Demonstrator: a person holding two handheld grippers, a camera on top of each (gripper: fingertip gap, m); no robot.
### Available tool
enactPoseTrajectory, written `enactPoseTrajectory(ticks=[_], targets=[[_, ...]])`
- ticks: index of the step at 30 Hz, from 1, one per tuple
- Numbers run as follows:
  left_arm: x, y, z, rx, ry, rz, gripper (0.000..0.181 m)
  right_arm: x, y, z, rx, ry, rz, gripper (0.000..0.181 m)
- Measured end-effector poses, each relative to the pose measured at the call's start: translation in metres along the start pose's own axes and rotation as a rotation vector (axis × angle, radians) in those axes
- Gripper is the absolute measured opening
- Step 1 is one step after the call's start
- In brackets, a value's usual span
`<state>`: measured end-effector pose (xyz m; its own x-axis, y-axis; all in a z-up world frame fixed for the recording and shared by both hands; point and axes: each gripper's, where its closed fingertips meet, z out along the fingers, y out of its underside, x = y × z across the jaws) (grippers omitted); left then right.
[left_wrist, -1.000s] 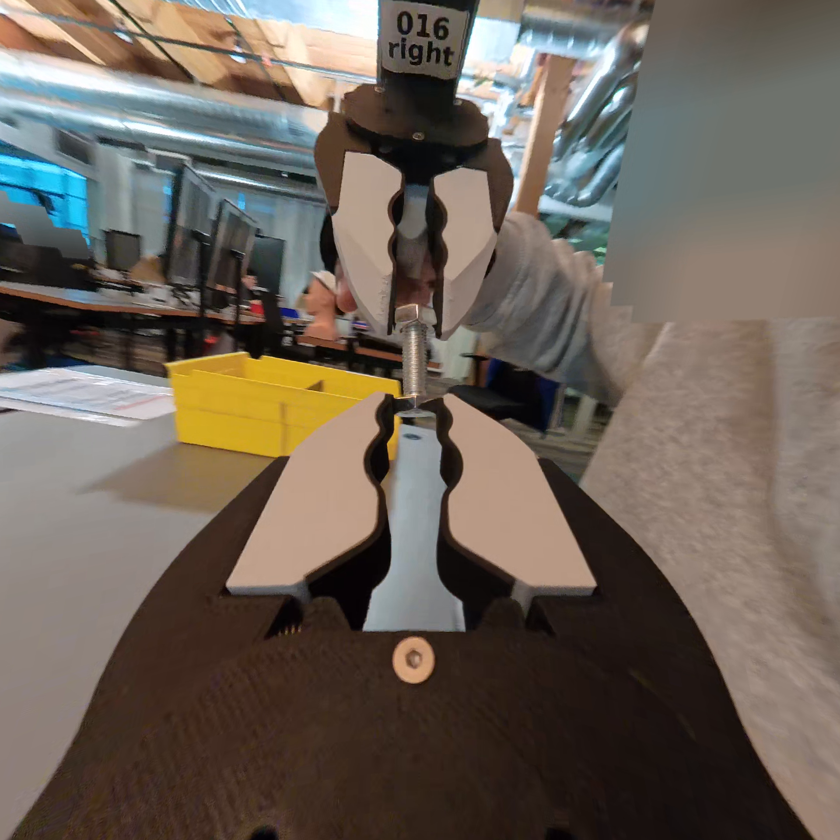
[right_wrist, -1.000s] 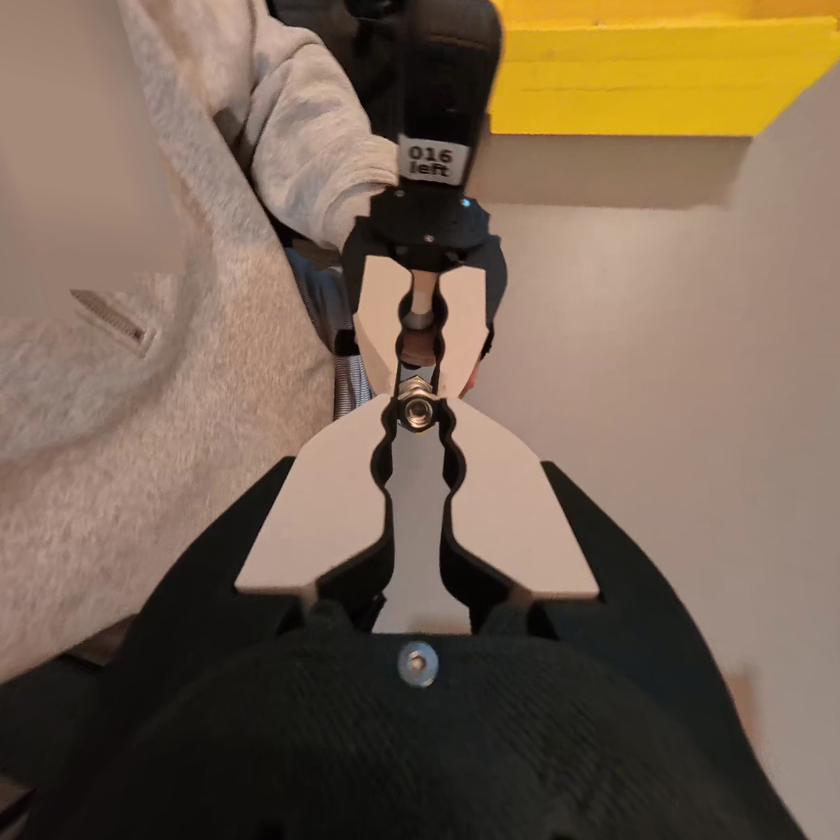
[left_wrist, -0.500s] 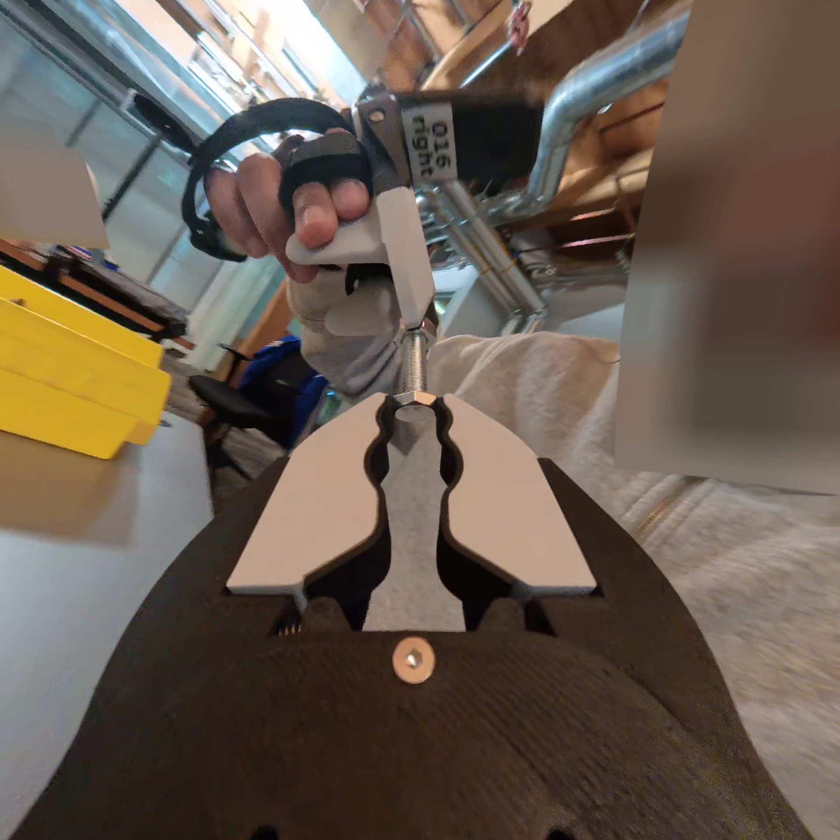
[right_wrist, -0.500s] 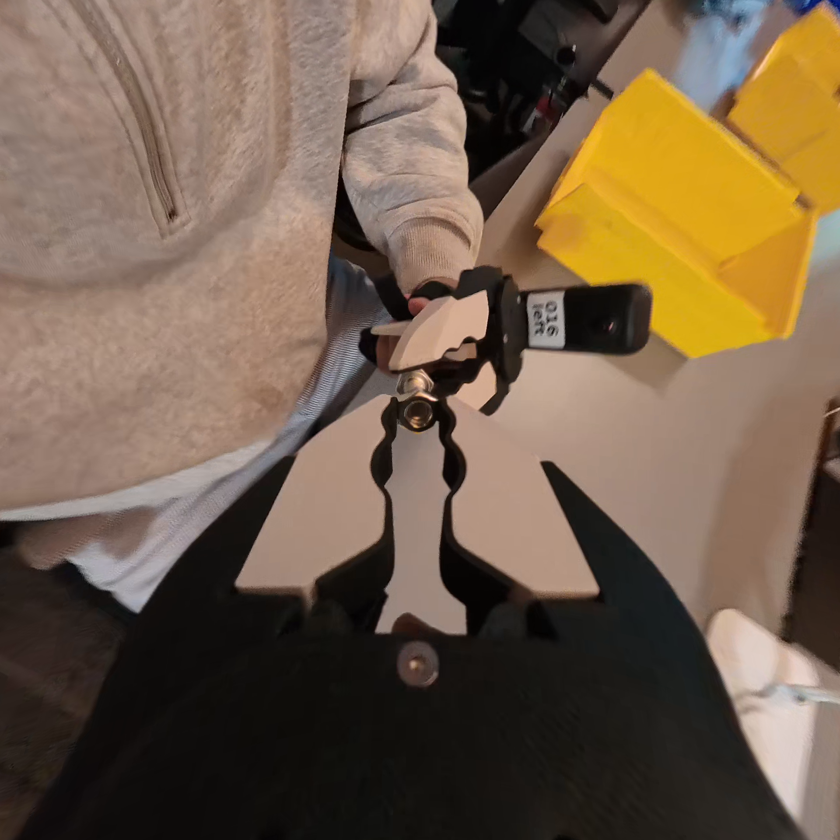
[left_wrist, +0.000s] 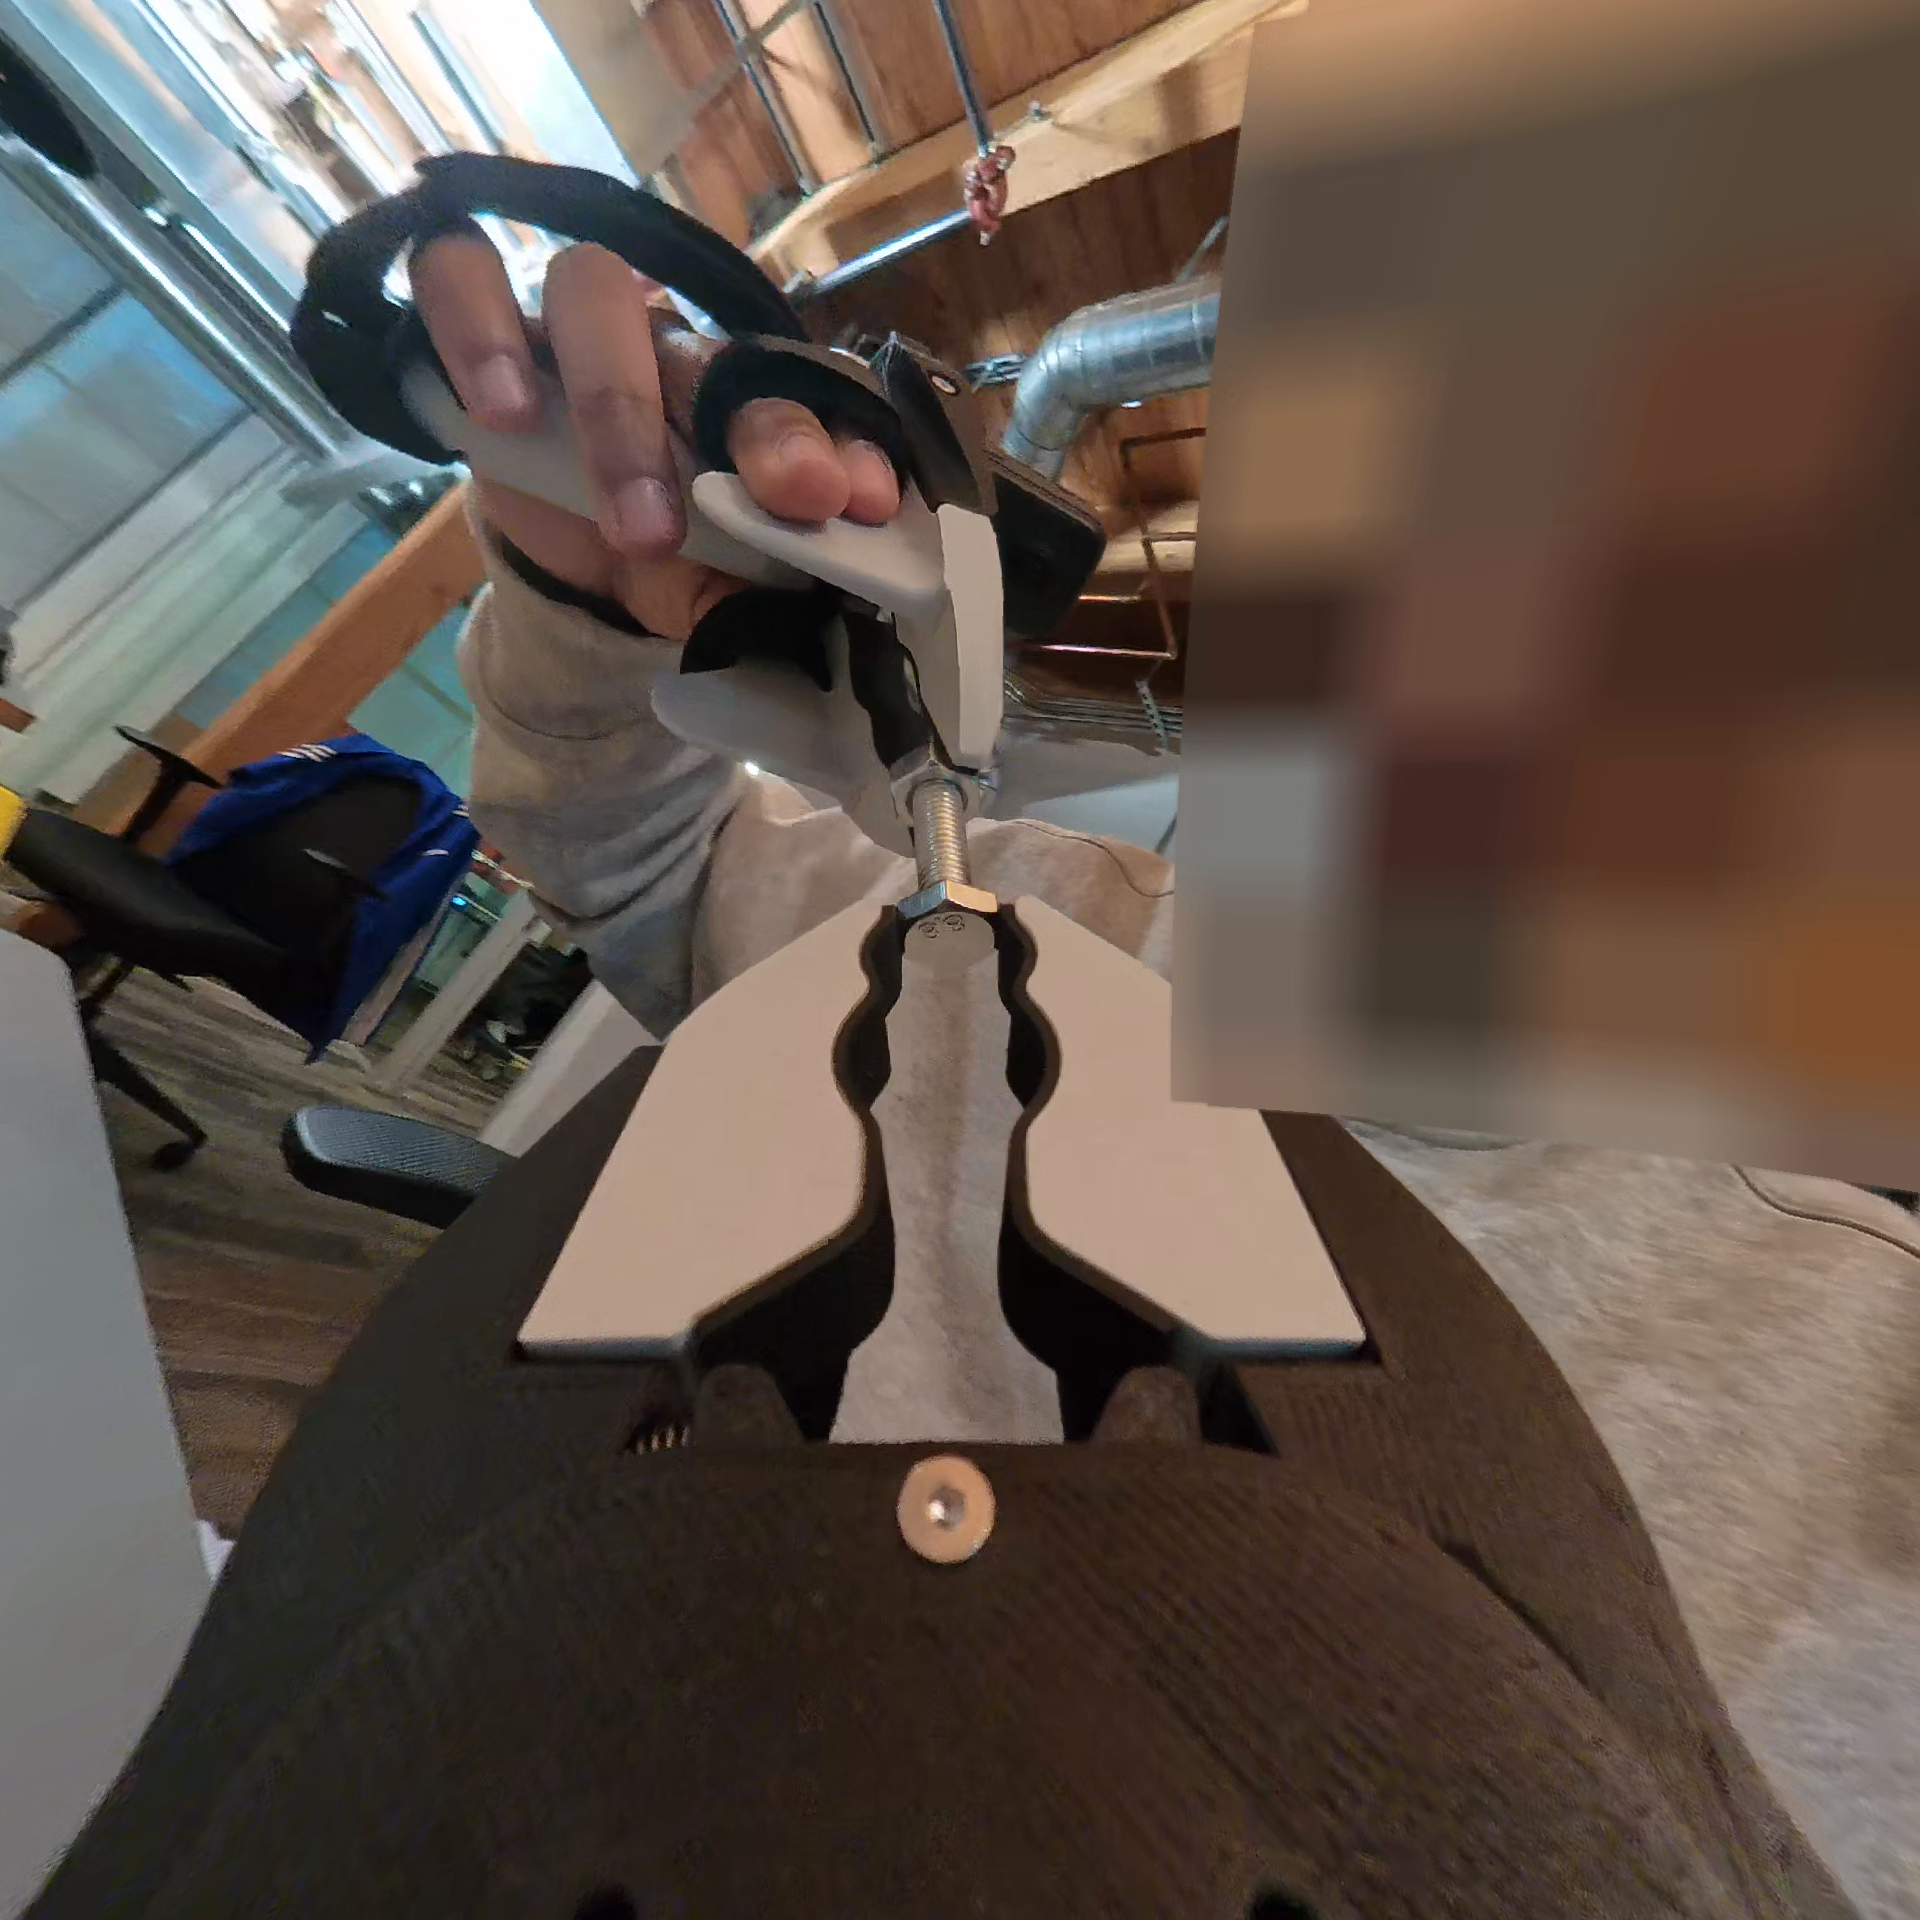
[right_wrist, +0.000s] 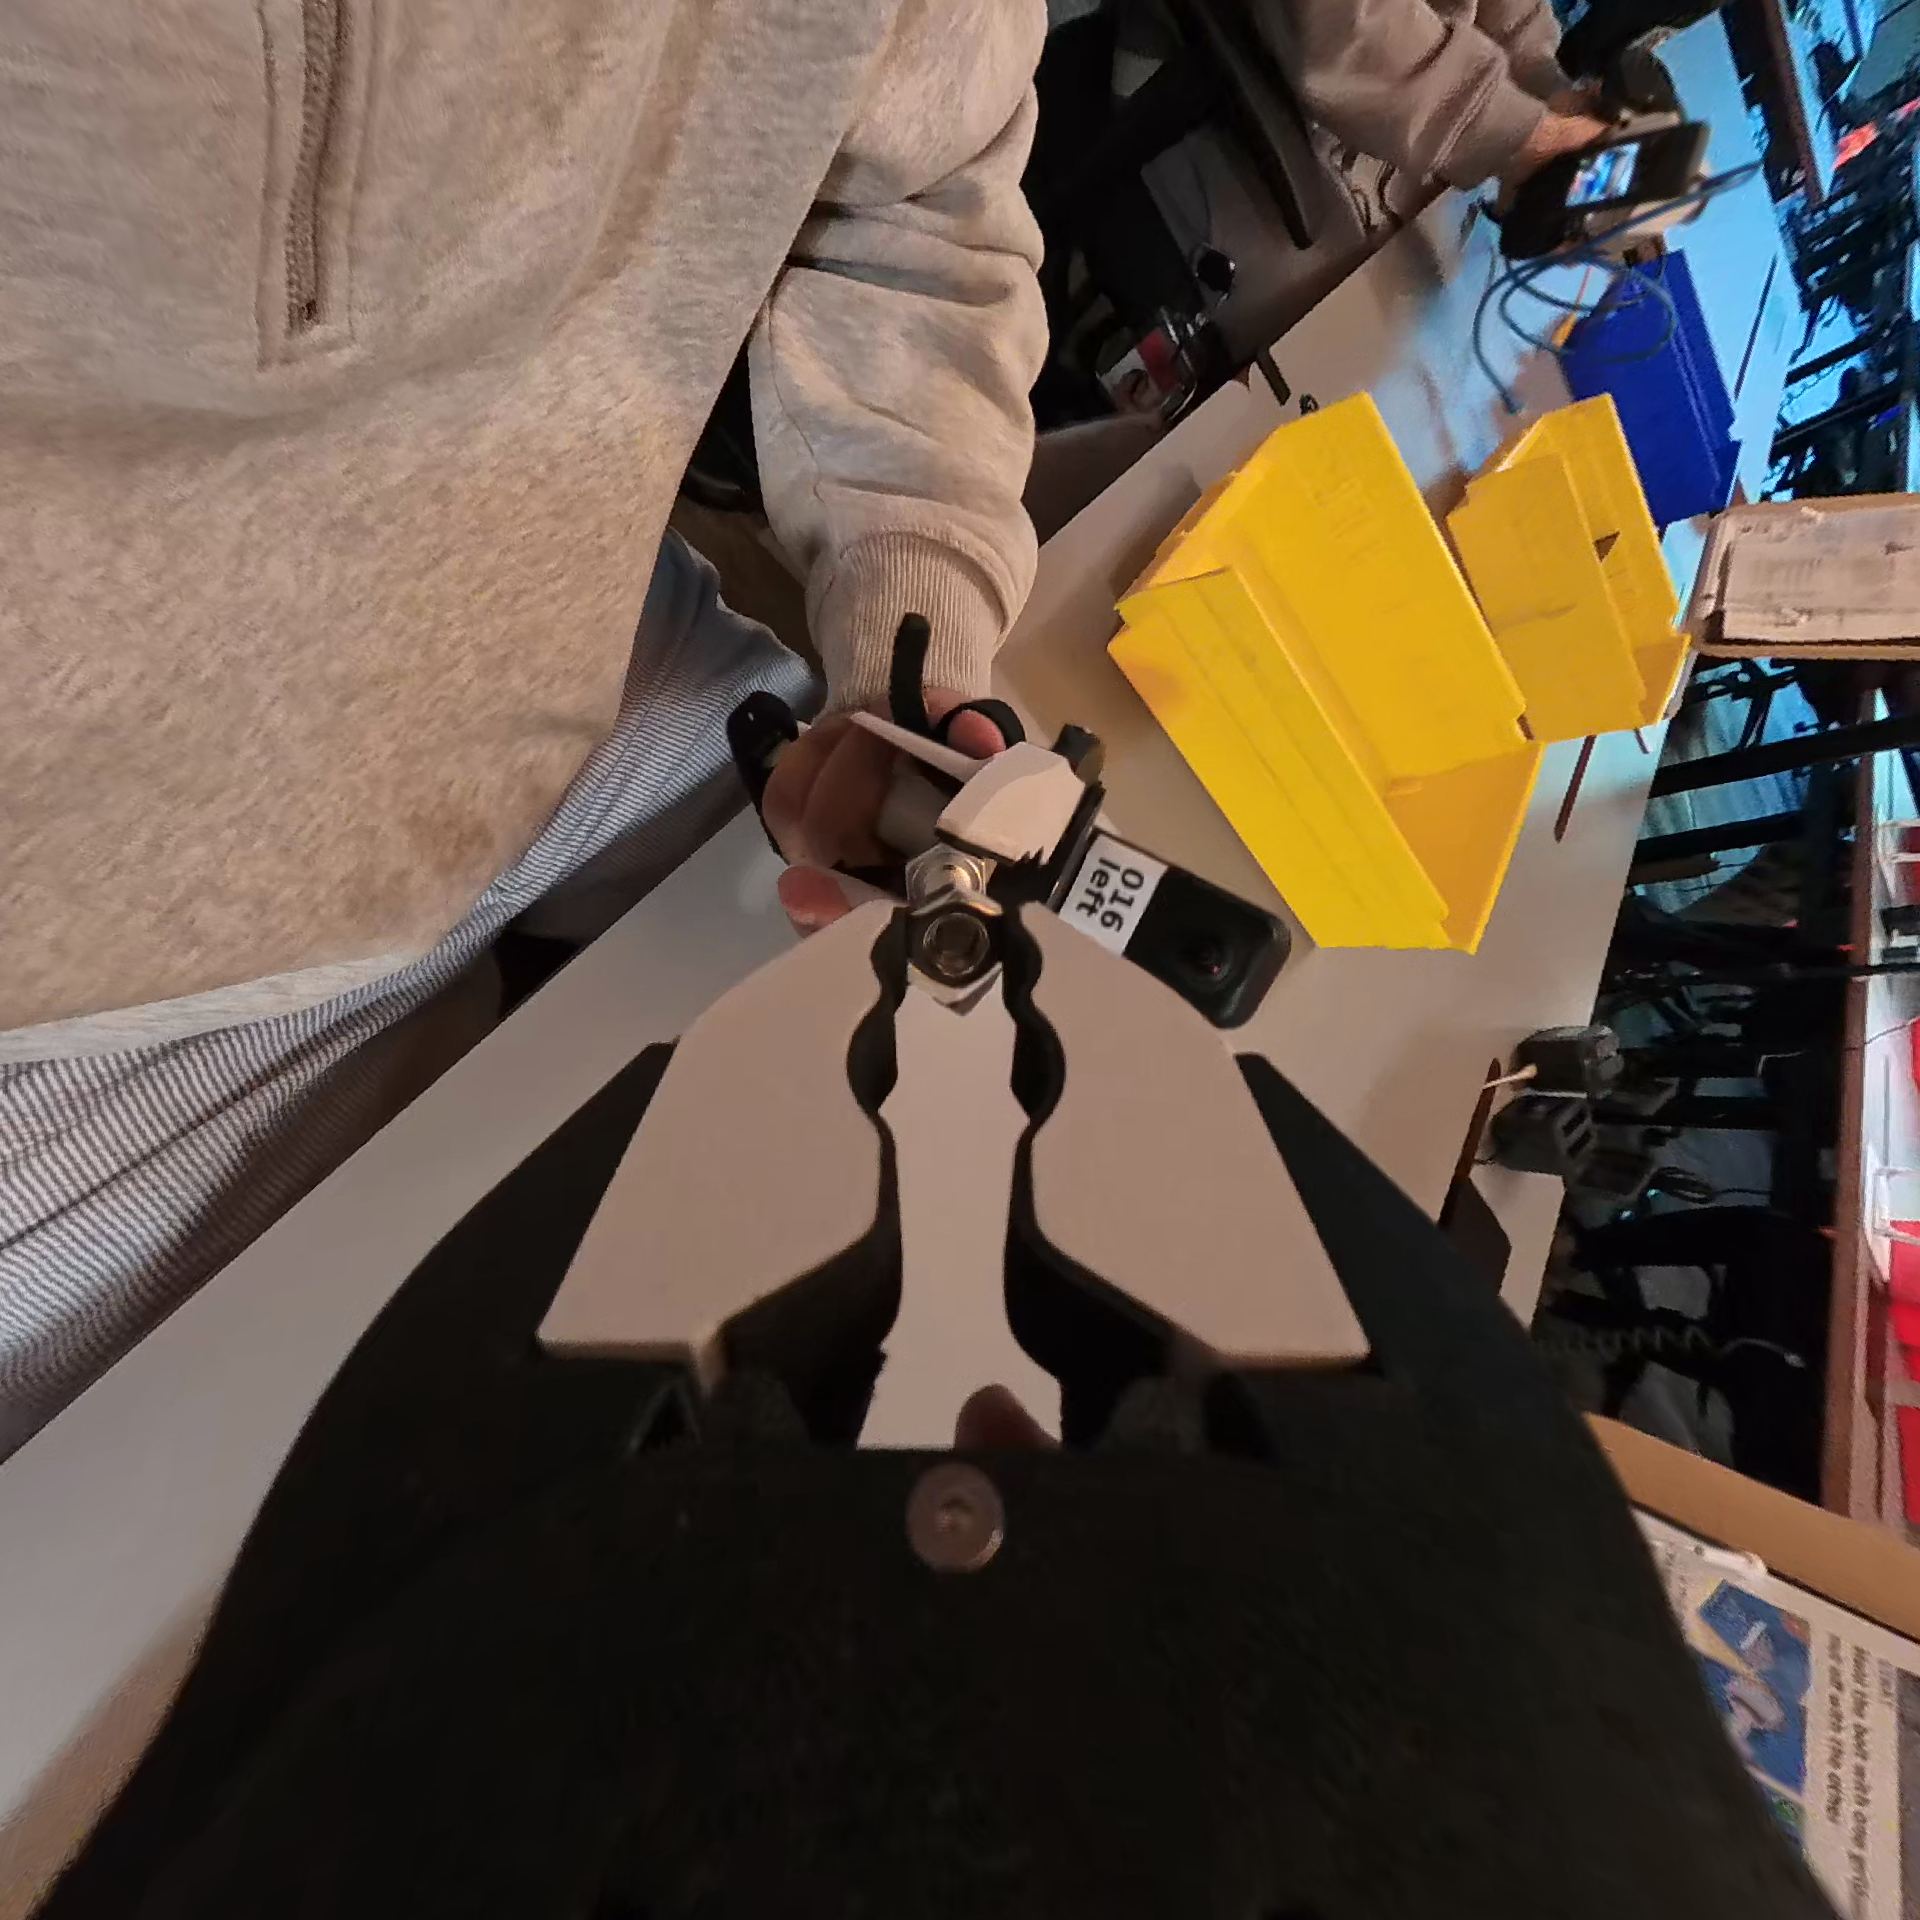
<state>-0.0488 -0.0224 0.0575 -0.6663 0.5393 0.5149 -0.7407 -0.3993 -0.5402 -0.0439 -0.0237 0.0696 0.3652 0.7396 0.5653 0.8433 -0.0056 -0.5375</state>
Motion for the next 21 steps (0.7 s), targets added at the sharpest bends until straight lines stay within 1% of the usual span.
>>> enactPoseTrajectory(ticks=[1, 5, 9, 12, 15, 19, 21], targets=[[0.002, 0.001, 0.0, -0.005, 0.014, -0.011, 0.018, 0.0, -0.002, 0.001, 0.002, 0.004, -0.011, 0.018], [0.001, 0.0, 0.0, 0.006, 0.006, 0.008, 0.018, 0.0, -0.002, 0.0, -0.007, 0.017, -0.005, 0.018], [-0.007, -0.003, -0.002, 0.031, -0.082, 0.088, 0.017, 0.001, 0.006, -0.001, -0.016, 0.022, 0.072, 0.018], [-0.012, -0.004, -0.004, 0.038, -0.12, 0.116, 0.018, 0.0, 0.01, -0.002, -0.017, 0.016, 0.119, 0.018], [-0.015, -0.004, -0.004, 0.042, -0.148, 0.144, 0.029, -0.003, 0.012, 0.0, -0.024, -0.004, 0.155, 0.017], [-0.018, 0.0, -0.002, 0.01, -0.188, 0.192, 0.034, -0.006, 0.016, 0.004, -0.05, -0.027, 0.186, 0.018], [-0.022, 0.002, -0.001, -0.014, -0.231, 0.237, 0.037, -0.008, 0.019, 0.005, -0.068, -0.041, 0.235, 0.018]])
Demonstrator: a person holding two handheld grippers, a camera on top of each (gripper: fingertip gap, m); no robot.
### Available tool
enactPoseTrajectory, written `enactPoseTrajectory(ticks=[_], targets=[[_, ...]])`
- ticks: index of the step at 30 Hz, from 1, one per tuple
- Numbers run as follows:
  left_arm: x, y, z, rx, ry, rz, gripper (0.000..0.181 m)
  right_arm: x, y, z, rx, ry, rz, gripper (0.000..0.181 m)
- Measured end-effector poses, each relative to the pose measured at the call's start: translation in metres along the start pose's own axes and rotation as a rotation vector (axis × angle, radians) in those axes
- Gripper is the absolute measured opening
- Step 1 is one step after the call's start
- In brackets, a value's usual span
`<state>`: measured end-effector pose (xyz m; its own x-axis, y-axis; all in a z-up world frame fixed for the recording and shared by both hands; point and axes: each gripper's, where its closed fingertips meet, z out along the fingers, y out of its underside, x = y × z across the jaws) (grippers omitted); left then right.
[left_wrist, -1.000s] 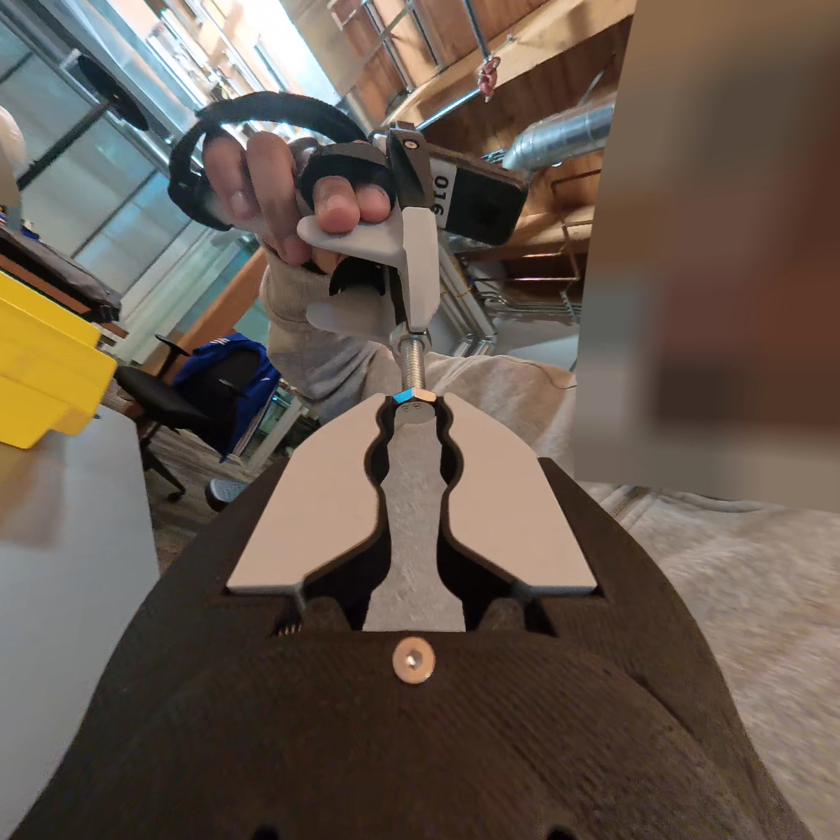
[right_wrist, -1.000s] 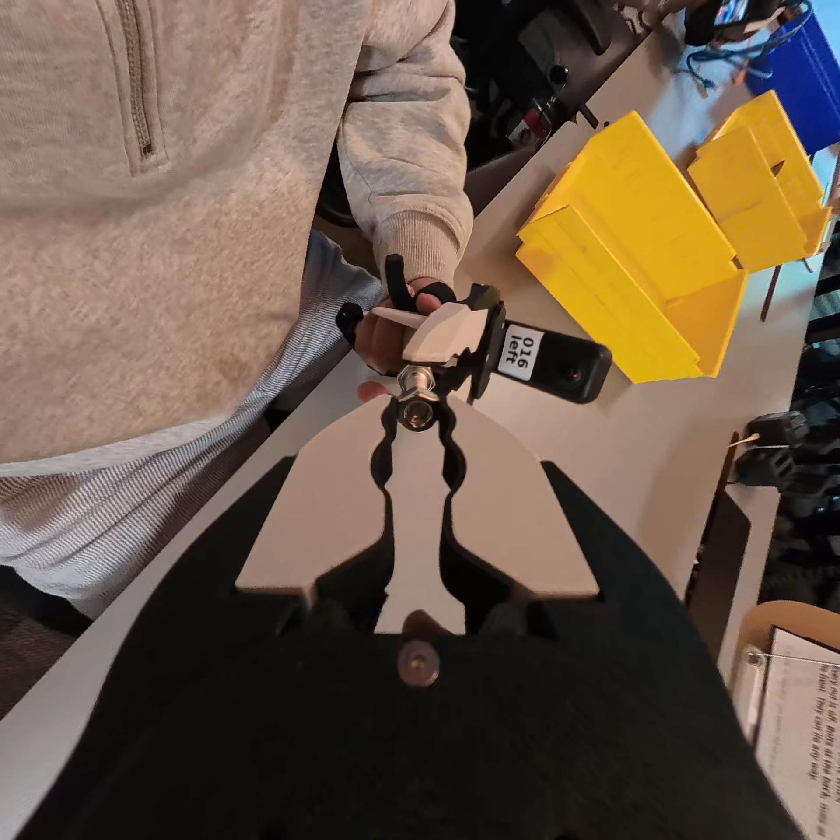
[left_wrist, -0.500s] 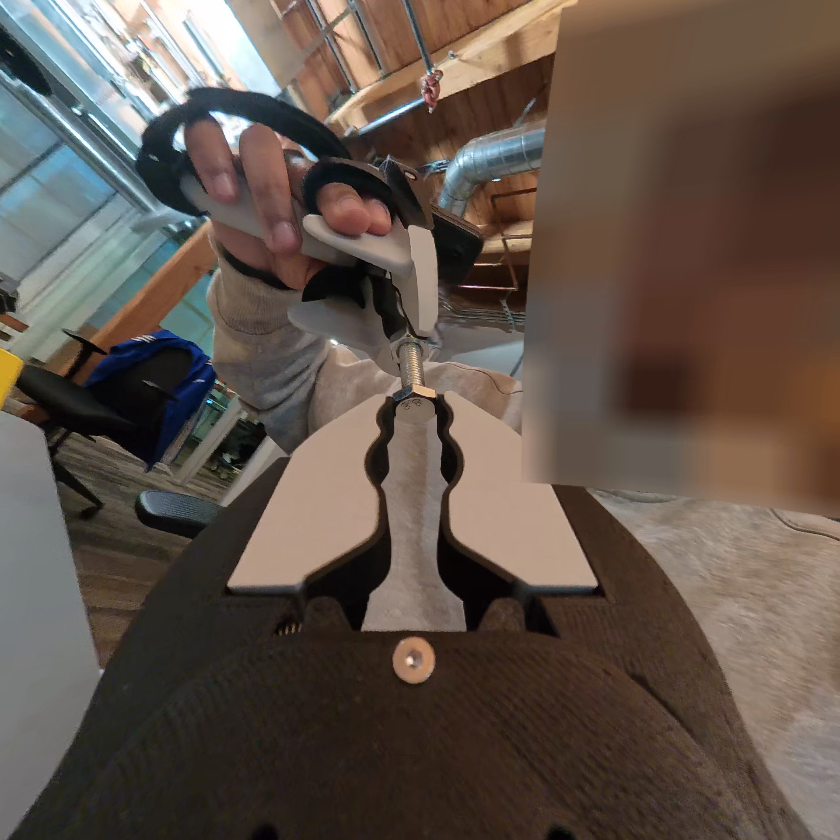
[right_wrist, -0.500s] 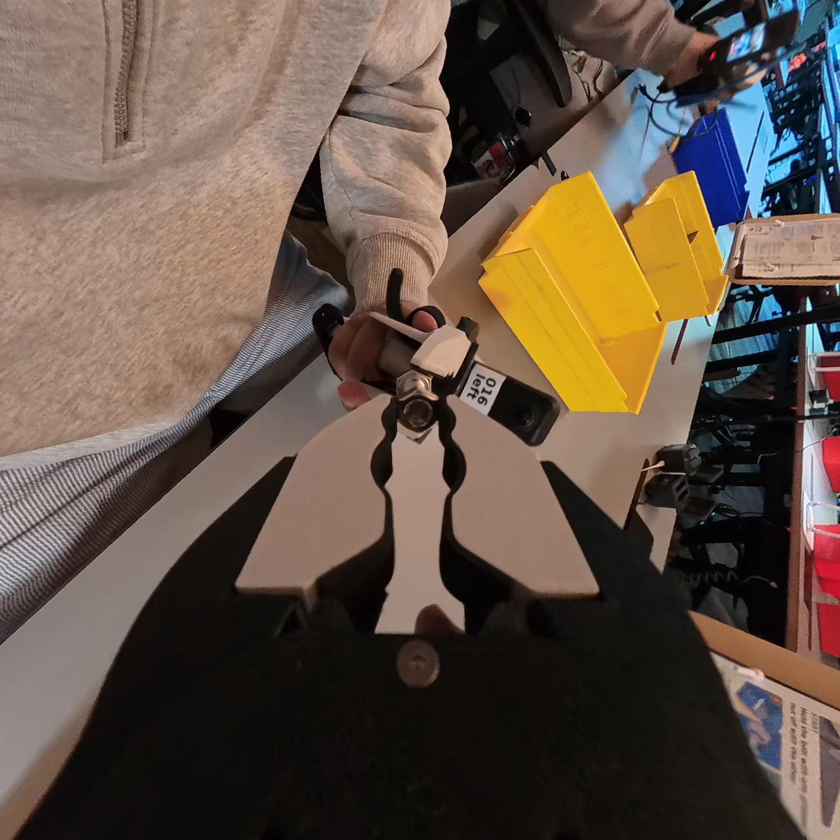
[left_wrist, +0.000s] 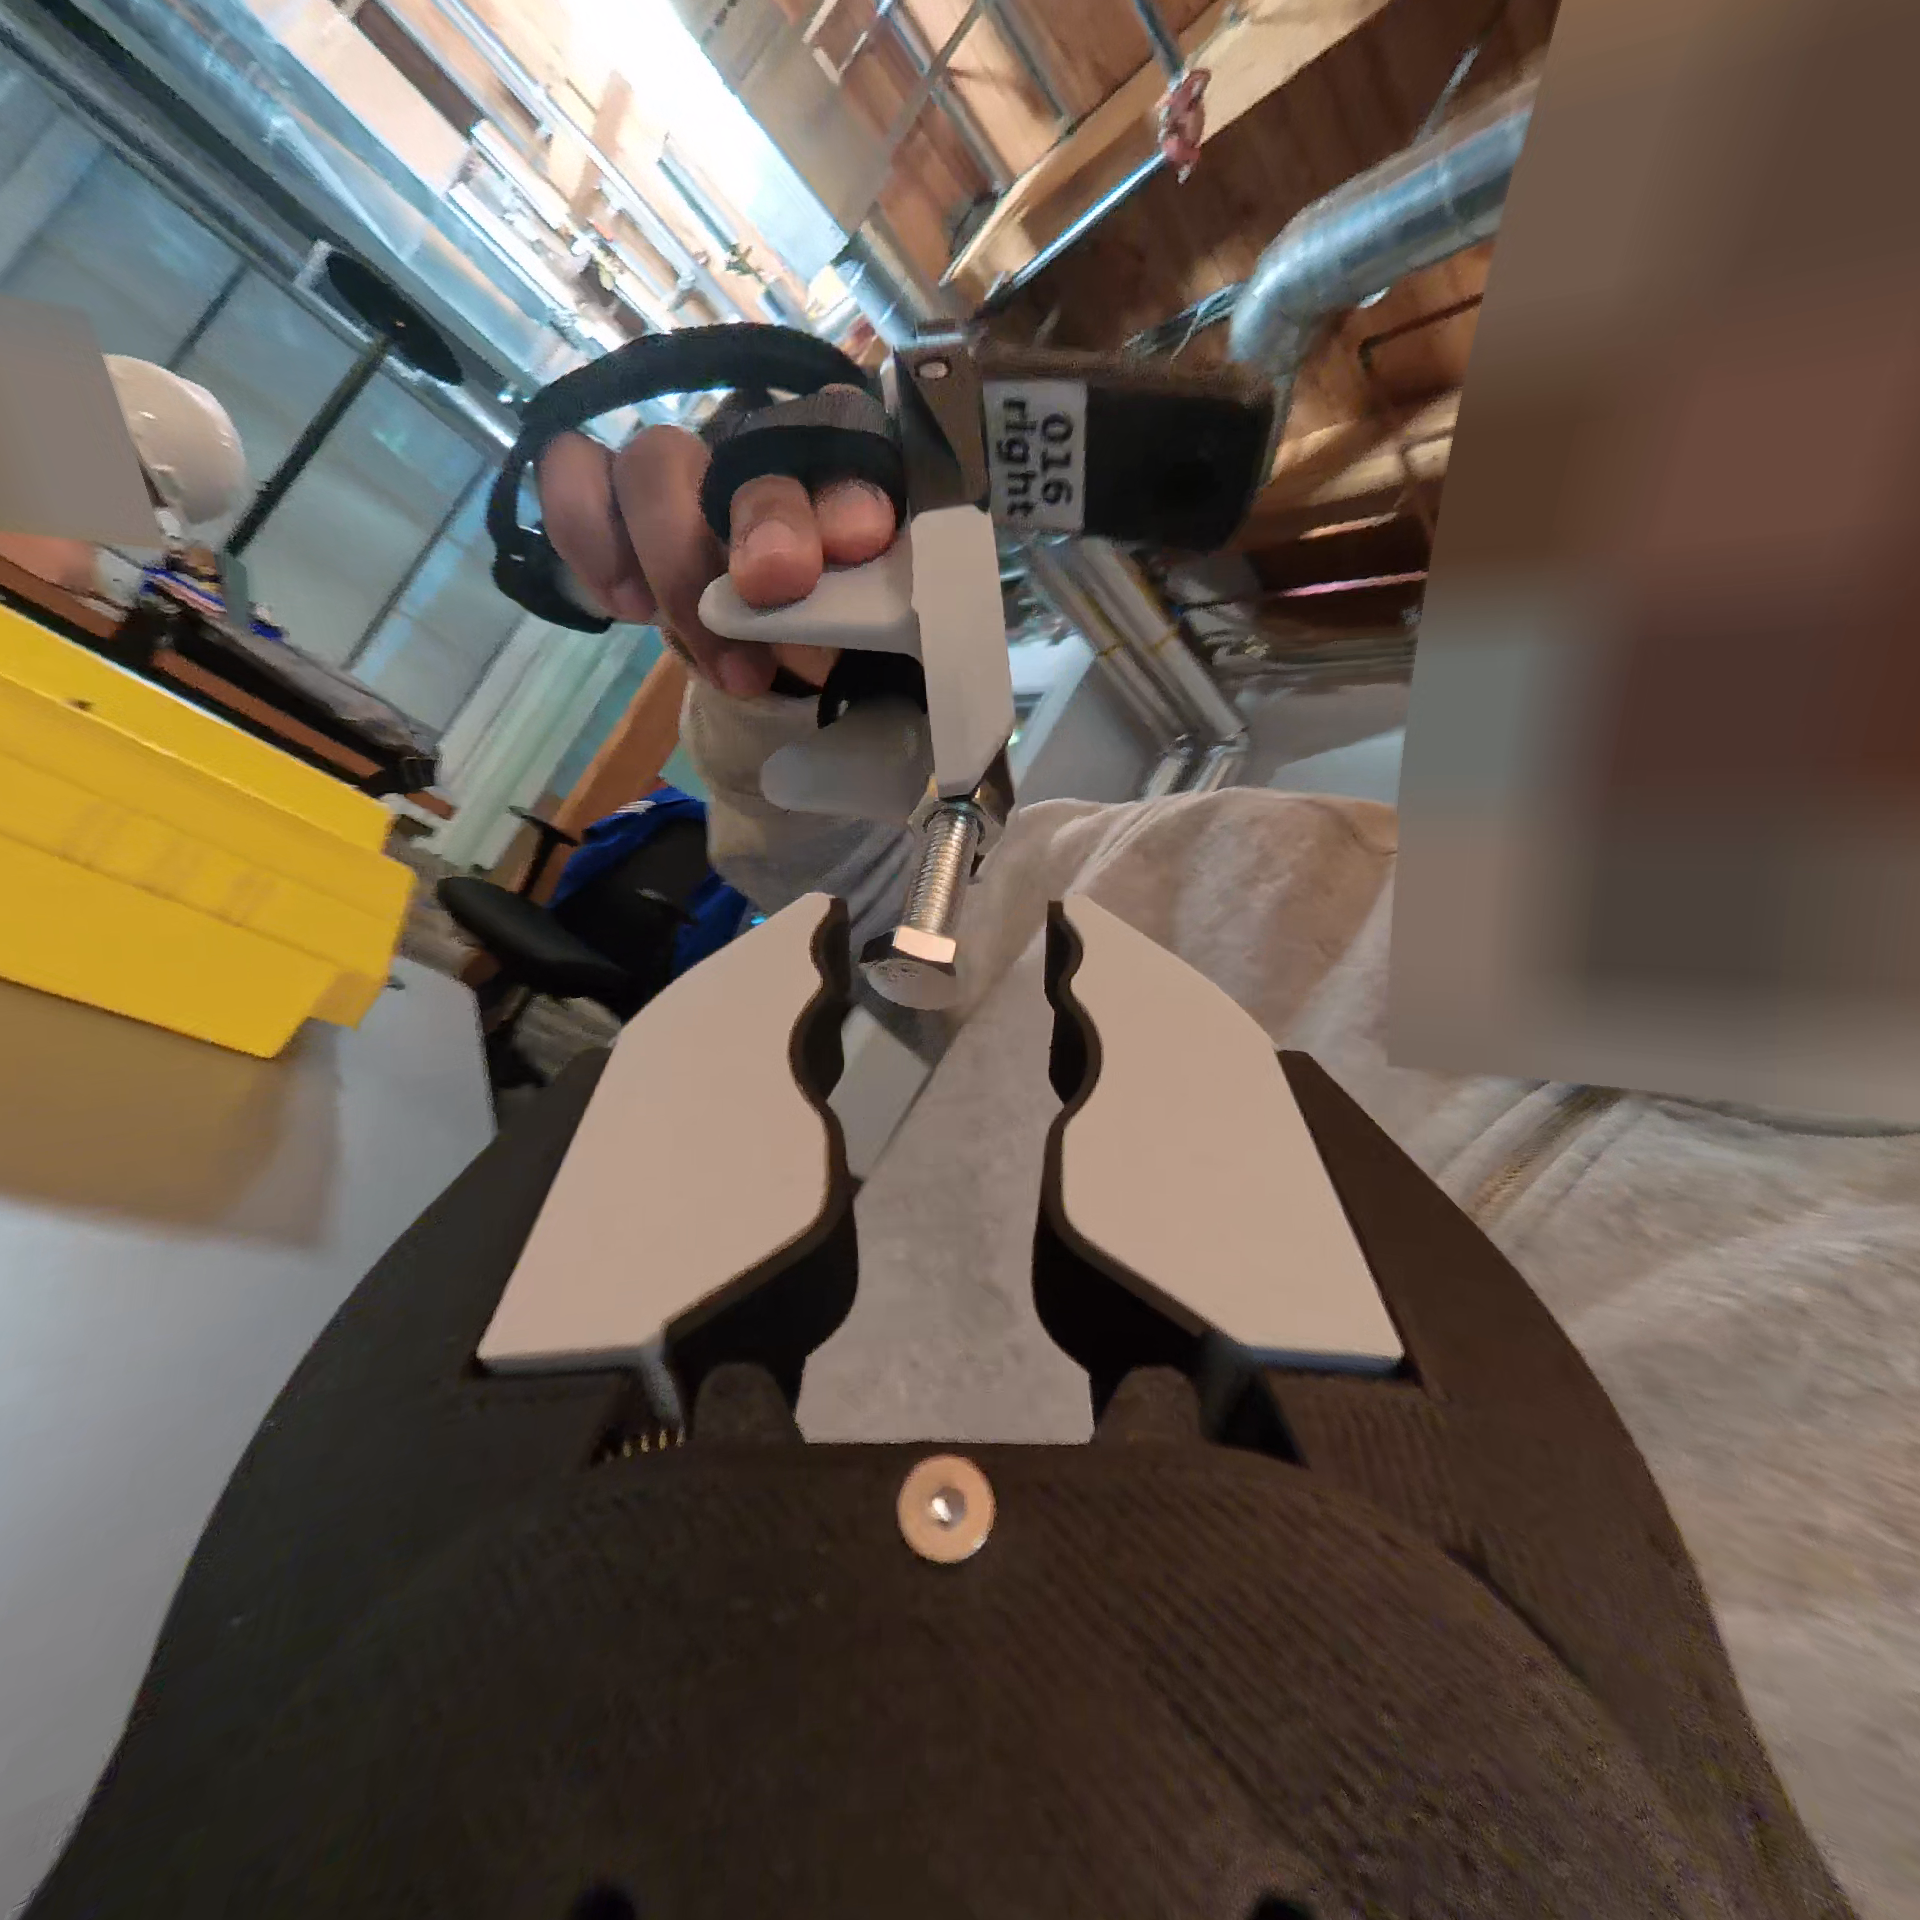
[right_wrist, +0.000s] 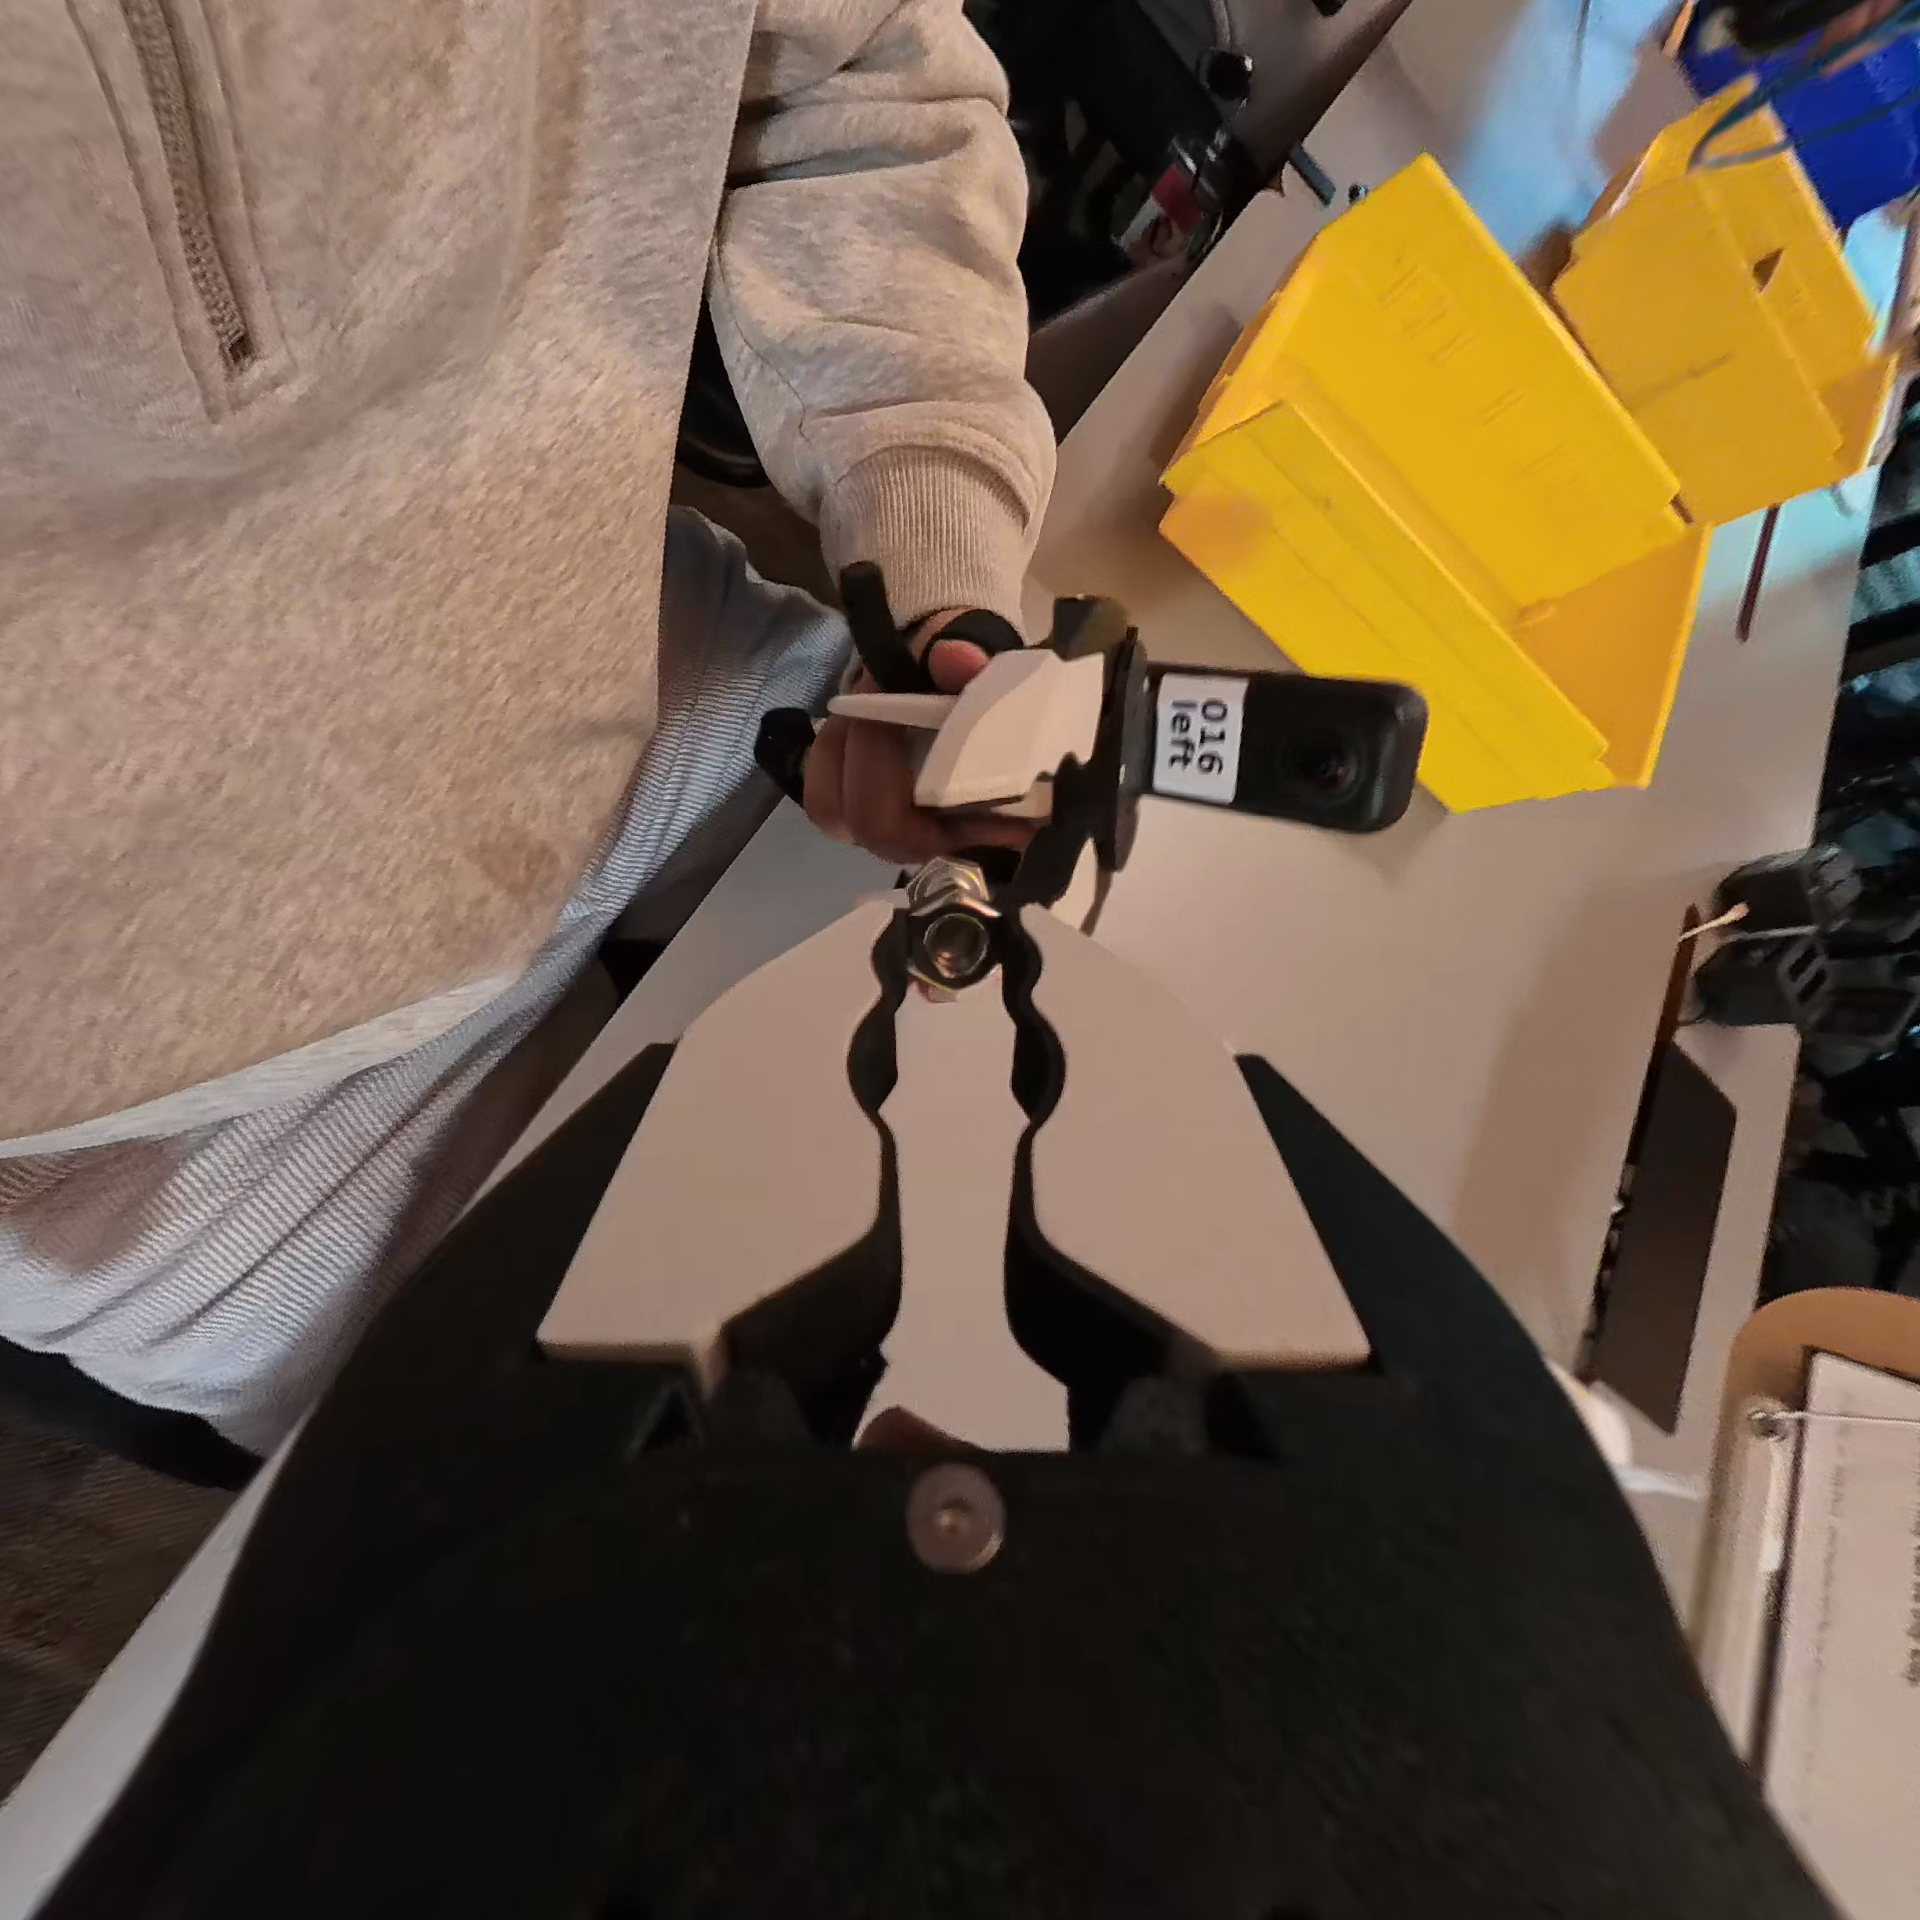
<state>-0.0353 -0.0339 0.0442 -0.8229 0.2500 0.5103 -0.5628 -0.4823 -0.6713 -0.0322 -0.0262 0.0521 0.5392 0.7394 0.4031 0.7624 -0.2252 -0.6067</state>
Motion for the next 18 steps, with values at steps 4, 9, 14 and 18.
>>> enactPoseTrajectory(ticks=[4, 9, 14, 18], targets=[[-0.02, 0.009, -0.002, -0.108, -0.19, 0.207, 0.042, 0.002, 0.01, -0.001, -0.038, -0.036, 0.18, 0.018], [-0.05, 0.019, -0.007, -0.262, -0.474, 0.54, 0.043, 0.008, 0.03, 0.0, -0.12, -0.068, 0.503, 0.018], [-0.063, 0.025, -0.008, -0.352, -0.622, 0.73, 0.042, 0.008, 0.048, 0.004, -0.2, -0.085, 0.653, 0.018], [-0.07, 0.024, -0.012, -0.379, -0.684, 0.766, 0.039, 0.005, 0.053, 0.008, -0.243, -0.095, 0.751, 0.018]])
